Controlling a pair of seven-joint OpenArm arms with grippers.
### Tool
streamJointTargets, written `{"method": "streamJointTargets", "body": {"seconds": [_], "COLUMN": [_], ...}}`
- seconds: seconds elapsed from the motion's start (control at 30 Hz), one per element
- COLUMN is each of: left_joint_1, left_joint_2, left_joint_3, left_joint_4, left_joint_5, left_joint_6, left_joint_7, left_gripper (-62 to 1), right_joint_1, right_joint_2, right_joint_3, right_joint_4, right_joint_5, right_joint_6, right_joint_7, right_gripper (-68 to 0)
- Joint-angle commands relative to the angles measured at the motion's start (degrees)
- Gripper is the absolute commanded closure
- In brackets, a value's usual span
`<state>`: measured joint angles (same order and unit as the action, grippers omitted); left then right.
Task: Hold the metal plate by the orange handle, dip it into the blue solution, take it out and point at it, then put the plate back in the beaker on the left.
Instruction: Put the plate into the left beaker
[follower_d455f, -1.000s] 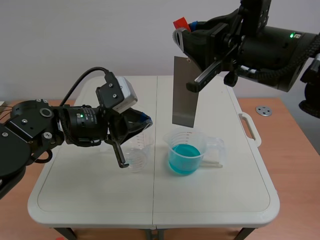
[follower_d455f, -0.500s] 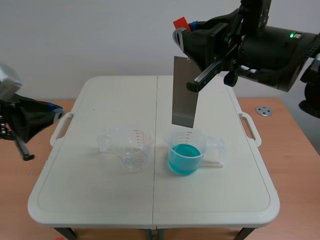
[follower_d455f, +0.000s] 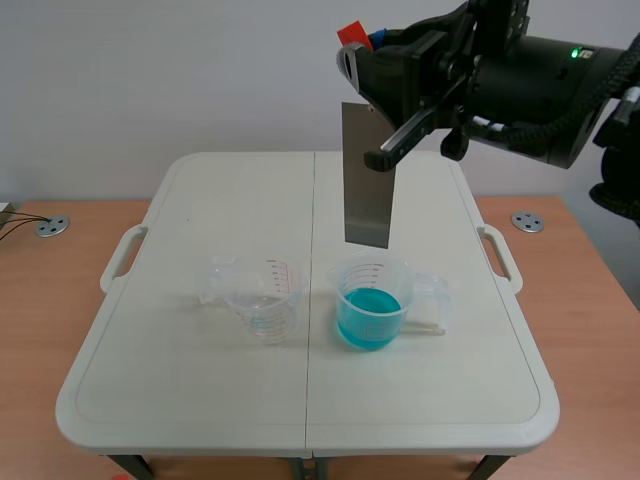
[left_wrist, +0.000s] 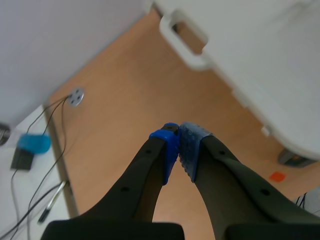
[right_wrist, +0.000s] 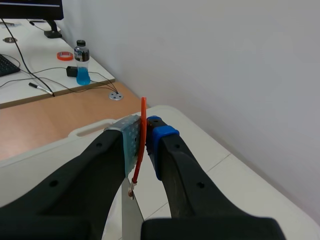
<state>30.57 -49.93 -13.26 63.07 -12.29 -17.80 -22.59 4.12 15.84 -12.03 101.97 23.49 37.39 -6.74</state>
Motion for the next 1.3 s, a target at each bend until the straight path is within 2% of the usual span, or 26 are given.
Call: {"method": "streamJointTargets", "body": {"seconds": [0.0,0.13,0.37,0.63,0.73,0.87,1.07,1.27], "left_joint_1": [0.8,5.9,10.6,10.7,10.7,10.6,10.5,10.5], "left_joint_2": [0.4,0.9,6.8,17.6,20.8,24.0,26.9,27.3], "left_joint_3": [-0.1,-0.1,0.0,1.0,2.6,5.5,9.7,12.8], "left_joint_4": [-1.2,-4.0,-10.1,-17.5,-20.6,-23.9,-26.9,-28.3], "left_joint_5": [-0.6,-0.6,0.0,6.3,8.8,10.5,10.7,11.7], "left_joint_6": [1.9,5.0,5.0,5.0,5.0,5.0,5.0,5.0], "left_joint_7": [-0.7,-0.7,-0.7,-0.5,-0.5,-0.5,-0.5,-0.5], "left_gripper": [-1.9,-1.9,-1.8,-1.8,-1.8,-1.8,-1.8,-1.8], "right_joint_1": [1.4,2.4,4.2,6.4,7.0,7.5,7.5,8.0], "right_joint_2": [-0.9,-2.4,-5.6,-9.5,-10.6,-12.2,-14.1,-14.9], "right_joint_3": [-0.6,-1.6,-4.6,-8.0,-9.0,-9.5,-9.8,-10.9], "right_joint_4": [1.5,1.5,1.3,-1.1,-2.1,-3.8,-5.2,-6.1], "right_joint_5": [0.8,0.8,0.7,-1.2,-1.5,-2.1,-3.0,-4.5], "right_joint_6": [0.0,-0.1,-0.1,-0.3,-0.3,-0.3,-0.3,-0.3], "right_joint_7": [0.3,-0.9,-3.3,-4.3,-4.4,-4.5,-4.5,-4.5], "right_gripper": [-1.1,-1.1,-1.1,-1.3,-1.3,-1.3,-1.3,-1.3]}}
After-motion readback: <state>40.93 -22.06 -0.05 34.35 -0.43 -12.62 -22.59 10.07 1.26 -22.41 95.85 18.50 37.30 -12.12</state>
